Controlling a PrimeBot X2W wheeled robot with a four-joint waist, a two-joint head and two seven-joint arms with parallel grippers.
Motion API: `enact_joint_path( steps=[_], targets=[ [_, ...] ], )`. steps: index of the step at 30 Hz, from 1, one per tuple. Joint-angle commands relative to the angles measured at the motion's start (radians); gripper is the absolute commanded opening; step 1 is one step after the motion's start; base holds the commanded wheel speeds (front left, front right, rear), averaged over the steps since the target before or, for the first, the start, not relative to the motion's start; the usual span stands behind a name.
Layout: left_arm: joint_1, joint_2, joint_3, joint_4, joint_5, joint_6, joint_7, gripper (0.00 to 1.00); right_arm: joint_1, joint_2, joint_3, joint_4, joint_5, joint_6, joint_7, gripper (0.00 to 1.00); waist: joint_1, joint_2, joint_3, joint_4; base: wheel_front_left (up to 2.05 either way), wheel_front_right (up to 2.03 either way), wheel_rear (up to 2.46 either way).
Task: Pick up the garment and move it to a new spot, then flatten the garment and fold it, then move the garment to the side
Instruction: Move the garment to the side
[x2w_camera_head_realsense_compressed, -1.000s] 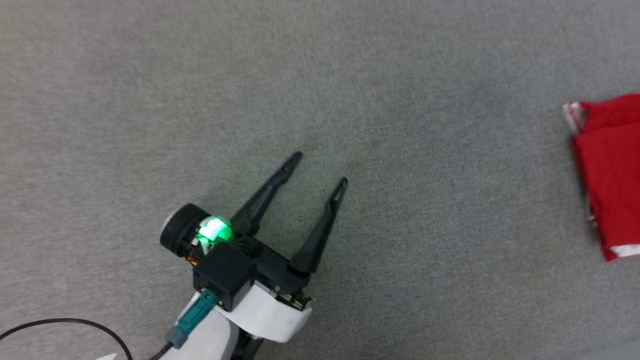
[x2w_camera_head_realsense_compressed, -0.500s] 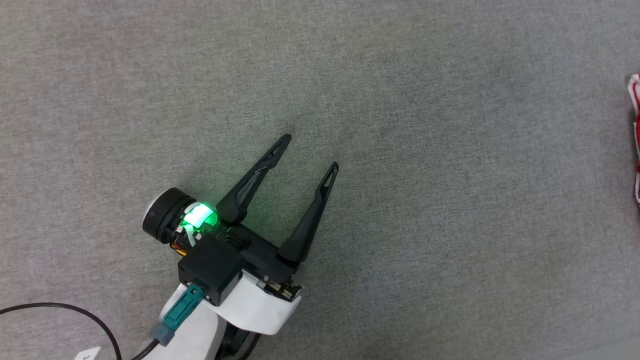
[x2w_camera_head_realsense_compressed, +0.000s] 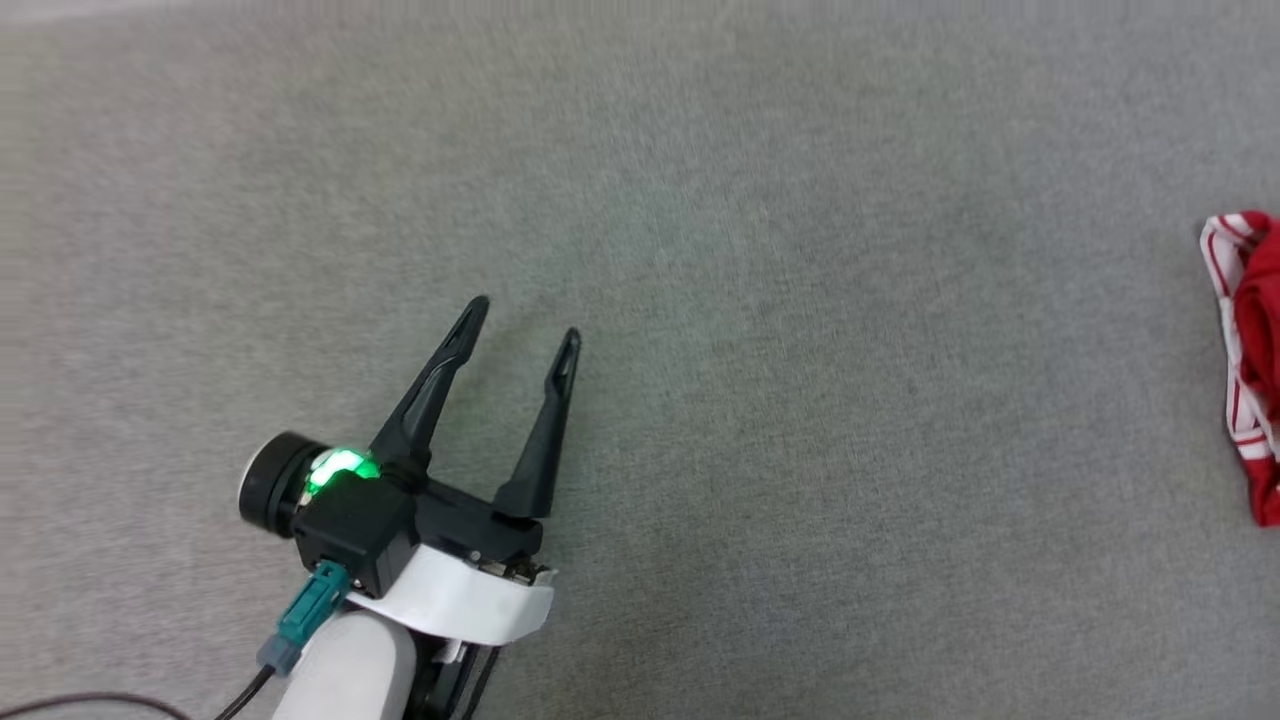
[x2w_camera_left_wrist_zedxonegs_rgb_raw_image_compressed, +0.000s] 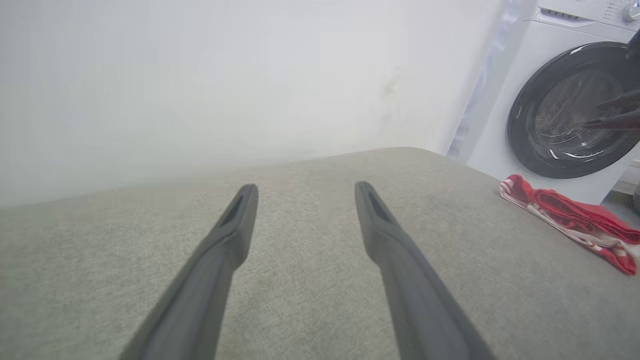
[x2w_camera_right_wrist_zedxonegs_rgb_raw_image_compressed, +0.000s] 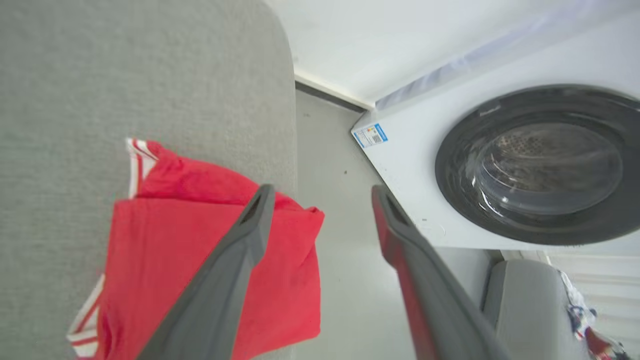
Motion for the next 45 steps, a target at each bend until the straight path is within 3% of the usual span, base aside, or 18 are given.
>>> enact_joint_path(
  steps=[1, 7, 16, 25, 35, 45],
  targets=[
    [0.021, -0.005, 0.013, 0.006, -0.004, 0.001, -0.002, 1.0, -0.003, 0.021, -0.002, -0.017, 0.008, -0.002, -0.023, 1.0, 0.0, 0.0, -0.075, 0.036, 0.0, 0.0, 0.0],
    [0.082, -0.032, 0.091, 0.035, 0.013, 0.016, -0.002, 1.0, 0.049, 0.187, -0.034, -0.12, 0.057, -0.001, -0.164, 1.0, 0.0, 0.0, -0.2, 0.088, 0.0, 0.0, 0.0],
    [0.176, -0.072, 0.18, 0.089, 0.018, 0.083, -0.002, 1.0, 0.239, 0.426, -0.021, -0.26, 0.031, -0.001, -0.367, 1.0, 0.0, 0.0, -0.338, 0.149, 0.0, 0.0, 0.0],
    [0.234, -0.089, 0.194, 0.128, 0.016, 0.073, -0.002, 1.0, 0.447, 0.622, -0.036, -0.277, 0.065, -0.001, -0.536, 1.0, 0.0, 0.0, -0.409, 0.201, 0.0, 0.0, 0.0],
    [0.268, -0.099, 0.213, 0.159, 0.01, 0.057, -0.002, 1.0, 0.58, 0.704, -0.008, -0.224, 0.062, -0.001, -0.684, 1.0, 0.0, 0.0, -0.434, 0.224, 0.0, 0.0, 0.0],
    [0.274, -0.104, 0.226, 0.162, 0.009, 0.048, -0.002, 1.0, 0.597, 0.721, 0.01, -0.184, 0.021, -0.001, -0.725, 1.0, 0.0, 0.0, -0.435, 0.226, 0.0, 0.0, 0.0]
  ],
)
